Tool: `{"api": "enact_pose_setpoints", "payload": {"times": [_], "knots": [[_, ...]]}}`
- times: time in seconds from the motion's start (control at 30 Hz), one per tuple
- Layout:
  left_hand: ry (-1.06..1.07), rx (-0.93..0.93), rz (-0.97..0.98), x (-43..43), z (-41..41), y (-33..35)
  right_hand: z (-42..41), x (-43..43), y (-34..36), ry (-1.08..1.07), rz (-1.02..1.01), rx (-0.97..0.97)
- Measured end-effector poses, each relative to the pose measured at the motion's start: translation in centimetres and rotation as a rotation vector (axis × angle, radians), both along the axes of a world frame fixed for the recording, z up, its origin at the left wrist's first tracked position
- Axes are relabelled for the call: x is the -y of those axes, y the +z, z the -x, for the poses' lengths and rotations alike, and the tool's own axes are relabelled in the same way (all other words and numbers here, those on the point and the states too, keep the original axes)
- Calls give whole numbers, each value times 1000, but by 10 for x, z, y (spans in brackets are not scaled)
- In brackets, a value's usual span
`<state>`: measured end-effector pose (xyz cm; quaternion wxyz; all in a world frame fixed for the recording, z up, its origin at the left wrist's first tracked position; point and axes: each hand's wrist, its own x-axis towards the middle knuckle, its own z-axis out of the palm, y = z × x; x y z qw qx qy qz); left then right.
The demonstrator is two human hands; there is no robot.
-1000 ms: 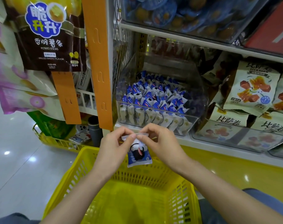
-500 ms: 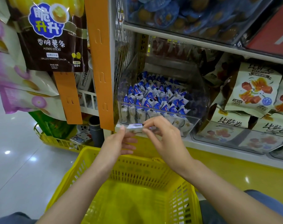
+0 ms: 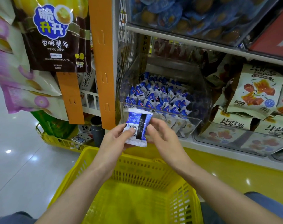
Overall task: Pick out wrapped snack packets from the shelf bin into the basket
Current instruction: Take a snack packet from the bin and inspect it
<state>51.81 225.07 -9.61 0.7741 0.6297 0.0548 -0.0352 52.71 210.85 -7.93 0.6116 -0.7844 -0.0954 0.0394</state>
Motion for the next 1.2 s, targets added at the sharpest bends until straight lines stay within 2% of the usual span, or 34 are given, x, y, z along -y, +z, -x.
{"api": "enact_pose_setpoints", "payload": {"times": [0.1, 0.2, 0.23, 0.77, 0.9, 1.2], "knots": [[-58, 42, -49, 3, 2, -1, 1, 2, 2, 94, -151, -222], [71, 188, -292, 6, 3, -4, 0, 3, 2, 36, -134, -238], [94, 222, -321, 7, 4, -3, -1, 3, 1, 17, -141, -243], [-135, 233, -366, 4, 4, -4, -3, 3, -2, 58, -193, -303], [-87, 238, -353, 5, 6, -5, -3, 3, -2, 82, -217, -344], [-4, 335, -554, -2, 3, -1, -5, 3, -3, 121, -329, -394]]}}
